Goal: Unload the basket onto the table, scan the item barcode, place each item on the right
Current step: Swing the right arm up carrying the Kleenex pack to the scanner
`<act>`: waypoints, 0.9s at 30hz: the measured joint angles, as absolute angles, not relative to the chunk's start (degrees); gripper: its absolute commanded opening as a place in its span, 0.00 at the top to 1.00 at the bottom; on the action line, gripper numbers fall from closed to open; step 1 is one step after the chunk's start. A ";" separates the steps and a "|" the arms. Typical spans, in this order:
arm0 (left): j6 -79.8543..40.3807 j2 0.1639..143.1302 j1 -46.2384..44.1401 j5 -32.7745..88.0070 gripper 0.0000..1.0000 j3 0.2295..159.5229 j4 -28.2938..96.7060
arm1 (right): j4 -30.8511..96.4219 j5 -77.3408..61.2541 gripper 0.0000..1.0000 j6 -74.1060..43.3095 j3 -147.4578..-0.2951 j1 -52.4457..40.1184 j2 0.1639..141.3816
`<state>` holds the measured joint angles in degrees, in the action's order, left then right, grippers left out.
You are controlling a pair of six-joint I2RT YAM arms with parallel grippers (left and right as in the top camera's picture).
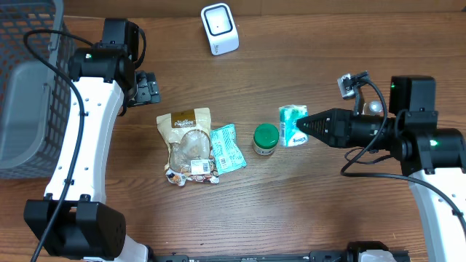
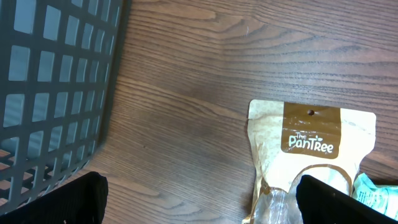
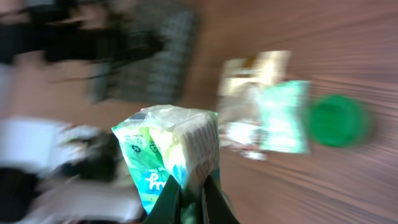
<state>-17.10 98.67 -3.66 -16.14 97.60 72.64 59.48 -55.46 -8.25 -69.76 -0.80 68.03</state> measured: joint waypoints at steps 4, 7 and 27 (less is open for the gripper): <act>-17.10 98.67 -3.66 -16.14 0.00 97.60 72.64 | 60.53 -42.39 0.96 -8.78 -69.76 -2.85 69.56; -17.12 98.67 -3.66 -16.14 0.00 97.60 72.64 | 60.20 -37.32 0.96 -8.80 -69.76 -4.71 71.66; -17.12 98.67 -3.68 -16.14 0.00 97.60 72.64 | 72.55 -9.78 0.96 -9.54 -121.91 -19.55 101.80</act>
